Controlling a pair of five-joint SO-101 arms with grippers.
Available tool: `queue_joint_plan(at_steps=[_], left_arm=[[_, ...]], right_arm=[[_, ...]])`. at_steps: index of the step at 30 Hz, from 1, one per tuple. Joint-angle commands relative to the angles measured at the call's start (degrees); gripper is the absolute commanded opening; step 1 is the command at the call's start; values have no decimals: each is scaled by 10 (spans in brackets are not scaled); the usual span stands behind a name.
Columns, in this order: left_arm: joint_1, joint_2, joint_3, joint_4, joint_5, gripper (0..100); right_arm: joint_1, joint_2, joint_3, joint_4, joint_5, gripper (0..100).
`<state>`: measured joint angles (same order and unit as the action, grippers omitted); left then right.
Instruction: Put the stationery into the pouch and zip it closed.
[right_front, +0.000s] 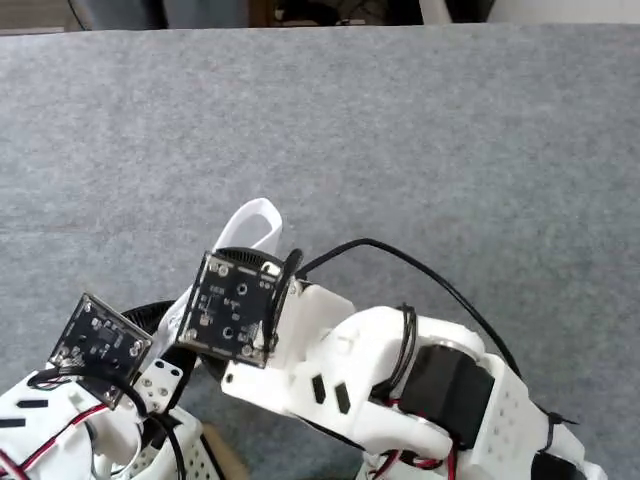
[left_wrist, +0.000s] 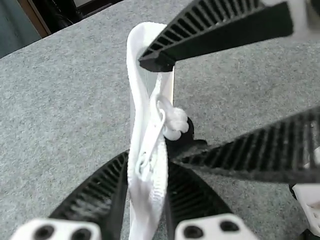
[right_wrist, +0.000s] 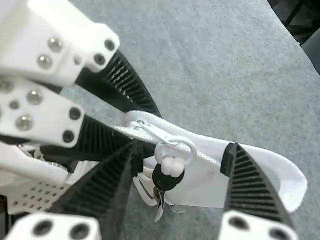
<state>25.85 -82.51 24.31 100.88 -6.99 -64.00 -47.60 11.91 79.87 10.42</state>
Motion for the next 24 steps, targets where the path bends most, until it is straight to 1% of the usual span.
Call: queue_joint_plan(at_steps=[1, 4, 10, 13, 15, 19, 20, 22, 24], left_arm=[[5, 1, -6, 2, -1, 29], [5, 0, -6, 2, -1, 29], [6, 0, -6, 2, -1, 29], [7, 0, -15, 2, -1, 29], [7, 0, -21, 2, -1, 29], [7, 0, -20, 2, -1, 29], [7, 0, -20, 2, -1, 29], [7, 0, -20, 2, -1, 29], [7, 0, -20, 2, -1, 29]], right_arm=[[5, 5, 0, -17, -47, 266], [18, 5, 16, -27, -57, 266], [56, 5, 50, -31, -52, 265], [73, 6, 79, -40, -18, 261], [76, 6, 101, -54, 6, 219], [76, 6, 116, -77, 15, 36], [76, 6, 118, -84, 15, 7], [76, 6, 118, -89, 15, 43], [76, 6, 118, -91, 16, 49]])
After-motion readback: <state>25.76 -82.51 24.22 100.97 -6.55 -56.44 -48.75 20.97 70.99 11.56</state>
